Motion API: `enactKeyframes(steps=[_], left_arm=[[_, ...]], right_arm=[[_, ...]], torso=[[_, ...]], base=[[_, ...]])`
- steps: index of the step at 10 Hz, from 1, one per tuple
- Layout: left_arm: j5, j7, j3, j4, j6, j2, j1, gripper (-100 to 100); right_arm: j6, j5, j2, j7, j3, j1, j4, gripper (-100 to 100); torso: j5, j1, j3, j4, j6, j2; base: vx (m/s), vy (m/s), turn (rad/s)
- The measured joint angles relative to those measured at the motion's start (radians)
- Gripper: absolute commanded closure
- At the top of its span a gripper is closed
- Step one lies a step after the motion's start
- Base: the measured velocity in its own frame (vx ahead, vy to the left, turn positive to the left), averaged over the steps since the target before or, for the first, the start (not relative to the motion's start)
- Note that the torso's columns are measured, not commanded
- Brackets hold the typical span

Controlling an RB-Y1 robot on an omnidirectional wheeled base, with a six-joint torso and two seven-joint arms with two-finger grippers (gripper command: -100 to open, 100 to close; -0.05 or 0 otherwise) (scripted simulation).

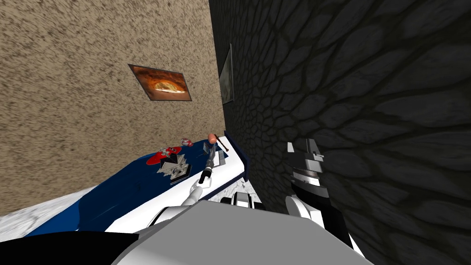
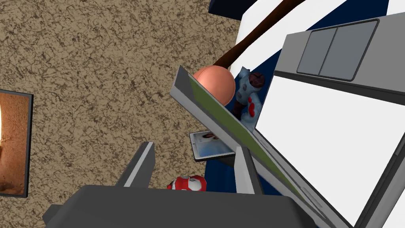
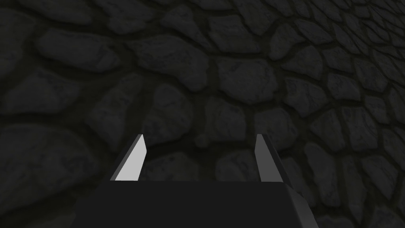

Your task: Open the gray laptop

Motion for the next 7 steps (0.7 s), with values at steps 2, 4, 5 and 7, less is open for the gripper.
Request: enactKeyframes(steps=[2, 4, 5, 7], left_arm=[[-0.007, -0.003, -0.008, 0.005, 0.028, 0.015, -0.022, -100], [-0.015, -0.006, -0.017, -0.002, 0.062, 0.030, -0.039, -100], [-0.019, -0.010, -0.020, -0.008, 0.080, 0.034, -0.046, -100], [-0.020, -0.011, -0.021, -0.008, 0.083, 0.034, -0.047, 100]], right_arm=[[0.000, 0.000, 0.000, 0.000, 0.000, 0.000, 0.000, 0], [0.000, 0.000, 0.000, 0.000, 0.000, 0.000, 0.000, 0], [0.000, 0.000, 0.000, 0.000, 0.000, 0.000, 0.000, 0], [0.000, 0.000, 0.000, 0.000, 0.000, 0.000, 0.000, 0]], torso=[[-0.001, -0.003, -0.001, -0.001, 0.000, -0.002], [-0.001, -0.003, -0.002, -0.001, 0.000, -0.003], [-0.001, -0.004, -0.002, -0.001, 0.000, -0.003], [-0.001, -0.003, -0.002, -0.001, 0.000, -0.003]], base=[[-0.020, 0.003, -0.028], [-0.017, -0.004, -0.032], [-0.006, -0.004, -0.007], [0.000, 0.000, 0.000]])
